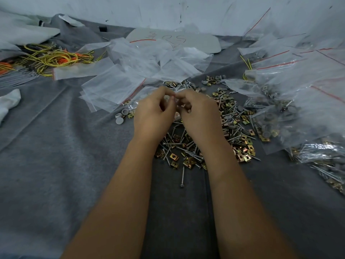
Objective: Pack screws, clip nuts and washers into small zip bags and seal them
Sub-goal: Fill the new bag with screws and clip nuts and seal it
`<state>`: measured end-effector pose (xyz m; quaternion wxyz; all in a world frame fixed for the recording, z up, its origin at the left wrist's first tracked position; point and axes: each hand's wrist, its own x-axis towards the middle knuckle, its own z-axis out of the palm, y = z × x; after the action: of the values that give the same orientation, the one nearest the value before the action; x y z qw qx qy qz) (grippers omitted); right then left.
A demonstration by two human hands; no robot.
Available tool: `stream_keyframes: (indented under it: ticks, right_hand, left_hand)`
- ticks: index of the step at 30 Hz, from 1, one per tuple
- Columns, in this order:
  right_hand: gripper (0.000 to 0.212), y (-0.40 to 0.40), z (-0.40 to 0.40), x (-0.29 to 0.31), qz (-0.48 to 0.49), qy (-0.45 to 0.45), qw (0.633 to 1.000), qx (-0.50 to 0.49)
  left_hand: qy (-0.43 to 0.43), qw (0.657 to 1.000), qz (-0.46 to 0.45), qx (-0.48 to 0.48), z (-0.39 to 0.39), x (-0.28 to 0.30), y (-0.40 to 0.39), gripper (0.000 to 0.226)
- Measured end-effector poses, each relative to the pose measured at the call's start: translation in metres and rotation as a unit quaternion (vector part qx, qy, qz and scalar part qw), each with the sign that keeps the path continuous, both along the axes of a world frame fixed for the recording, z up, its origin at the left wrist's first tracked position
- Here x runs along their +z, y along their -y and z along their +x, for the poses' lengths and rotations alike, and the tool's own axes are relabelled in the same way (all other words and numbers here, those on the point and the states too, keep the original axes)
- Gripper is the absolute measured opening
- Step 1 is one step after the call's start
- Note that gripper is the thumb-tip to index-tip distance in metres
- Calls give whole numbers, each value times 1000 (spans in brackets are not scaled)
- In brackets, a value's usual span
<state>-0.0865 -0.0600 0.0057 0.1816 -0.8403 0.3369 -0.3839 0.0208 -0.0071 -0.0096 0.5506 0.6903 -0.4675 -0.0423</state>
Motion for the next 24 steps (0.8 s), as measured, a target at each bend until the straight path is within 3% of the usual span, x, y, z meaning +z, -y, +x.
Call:
stream_keyframes:
  ticks: [3, 6, 8, 12, 14, 17, 24]
  right_hand:
    - [23, -1, -1, 1, 0, 31, 1000, 2]
    - [19, -1, -4, 4, 2, 91, 996, -23]
    - [22, 1, -6, 4, 20, 77, 996, -50]
    - [30, 4, -9, 3, 60, -83, 994, -37]
    - [45, 1, -8, 4, 81, -190, 978, -7]
    - [54, 1, -7, 1, 51, -281, 958, -10]
    - [11, 2, -9, 3, 9, -218, 975, -38]
  left_hand:
    - [4, 1000, -3, 19, 0, -1, 0, 8]
    - [-9, 993, -37, 108, 5, 1, 0, 9]
    - [-22, 986, -62, 151, 8, 2, -1, 12]
    - [-20, 994, 33, 105, 8, -1, 2, 10]
    - [-12, 992, 91, 82, 10, -3, 4, 11]
    - [-34, 992, 95, 81, 11, -3, 5, 11]
    - [-44, 990, 100, 90, 11, -2, 5, 11]
